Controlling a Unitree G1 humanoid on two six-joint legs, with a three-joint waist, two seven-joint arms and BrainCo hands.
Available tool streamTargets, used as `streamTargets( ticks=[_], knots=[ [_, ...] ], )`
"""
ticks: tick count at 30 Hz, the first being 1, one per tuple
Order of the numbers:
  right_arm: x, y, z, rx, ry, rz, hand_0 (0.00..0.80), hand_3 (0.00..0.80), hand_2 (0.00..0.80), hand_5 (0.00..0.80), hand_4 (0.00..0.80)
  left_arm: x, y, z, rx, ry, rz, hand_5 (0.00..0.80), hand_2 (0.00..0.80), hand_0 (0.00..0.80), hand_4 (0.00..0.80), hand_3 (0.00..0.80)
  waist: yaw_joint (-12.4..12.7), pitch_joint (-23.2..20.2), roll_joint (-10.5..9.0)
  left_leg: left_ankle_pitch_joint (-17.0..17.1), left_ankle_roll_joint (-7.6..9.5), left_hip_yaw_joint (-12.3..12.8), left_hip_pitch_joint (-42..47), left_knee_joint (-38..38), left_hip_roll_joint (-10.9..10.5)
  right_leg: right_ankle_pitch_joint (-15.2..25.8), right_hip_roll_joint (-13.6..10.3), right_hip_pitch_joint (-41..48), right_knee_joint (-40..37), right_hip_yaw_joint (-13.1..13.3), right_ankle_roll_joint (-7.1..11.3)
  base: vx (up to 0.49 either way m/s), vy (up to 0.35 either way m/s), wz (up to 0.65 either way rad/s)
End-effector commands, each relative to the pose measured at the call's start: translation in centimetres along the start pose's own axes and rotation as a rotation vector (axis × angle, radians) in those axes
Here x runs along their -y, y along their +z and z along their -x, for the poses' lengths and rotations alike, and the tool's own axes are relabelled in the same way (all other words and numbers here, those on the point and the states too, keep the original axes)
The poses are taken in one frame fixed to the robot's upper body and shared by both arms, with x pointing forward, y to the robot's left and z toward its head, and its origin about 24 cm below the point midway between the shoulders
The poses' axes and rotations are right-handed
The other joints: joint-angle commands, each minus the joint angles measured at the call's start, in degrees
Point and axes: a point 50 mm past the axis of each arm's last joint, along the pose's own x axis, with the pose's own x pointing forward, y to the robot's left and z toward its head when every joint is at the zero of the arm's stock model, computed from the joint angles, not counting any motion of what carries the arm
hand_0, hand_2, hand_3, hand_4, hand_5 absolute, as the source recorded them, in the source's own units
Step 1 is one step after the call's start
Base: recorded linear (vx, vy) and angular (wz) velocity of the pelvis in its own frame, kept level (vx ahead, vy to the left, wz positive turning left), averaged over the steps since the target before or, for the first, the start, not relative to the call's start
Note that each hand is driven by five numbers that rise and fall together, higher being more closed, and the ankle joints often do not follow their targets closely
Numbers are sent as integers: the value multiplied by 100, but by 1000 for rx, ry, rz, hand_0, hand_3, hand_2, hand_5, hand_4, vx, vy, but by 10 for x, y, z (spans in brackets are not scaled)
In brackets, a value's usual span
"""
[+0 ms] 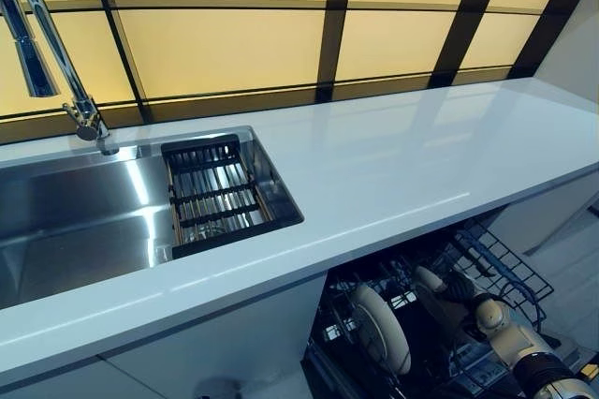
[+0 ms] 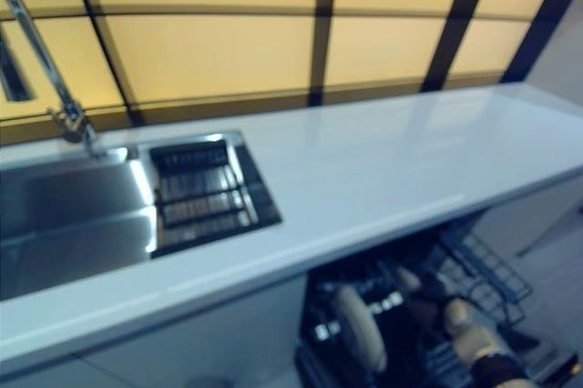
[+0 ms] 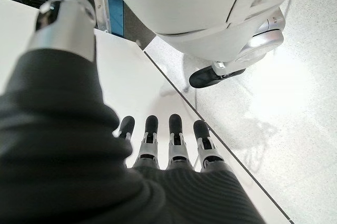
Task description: Take plates into dishwasher
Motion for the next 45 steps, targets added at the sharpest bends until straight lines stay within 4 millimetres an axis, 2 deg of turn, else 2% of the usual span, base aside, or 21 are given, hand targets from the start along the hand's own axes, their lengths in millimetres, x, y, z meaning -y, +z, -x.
streamTargets(
  ticks=[1,12,20,27,45],
  knots=[
    [35,18,-8,18,-116,-9,800,800,800,800,800,-3,22,-7,47,-14,-84,0,0,0,0,0,205,-74,92,-55,-79,-302,-251,53,150,-161,31,-138,598,63,-201,-4,2,9],
    [25,11,-11,-57,-122,-213,800,800,800,800,800,3,23,-8,56,-30,-77,0,0,0,0,0,191,-70,164,-65,-82,-306,-201,43,134,-157,22,-134,598,42,-214,6,3,1],
    [24,10,-13,-88,-126,-238,800,800,800,800,800,6,22,-8,55,-40,-81,0,0,0,0,0,196,-54,206,-55,-89,-304,-168,45,152,-167,29,-137,628,16,-240,13,3,1],
    [13,5,-14,-128,-117,-276,800,800,800,800,800,8,20,-8,50,-40,-80,0,0,0,0,0,193,-42,237,-57,-81,-307,-135,38,156,-172,30,-156,657,1,-251,0,0,0],
    [2,0,-13,-155,-102,-275,800,800,800,800,800,11,20,-8,53,-46,-81,0,0,0,0,0,188,-30,263,-64,-65,-327,-92,36,141,-178,25,-181,712,-21,-263,0,0,0]
  ],
)
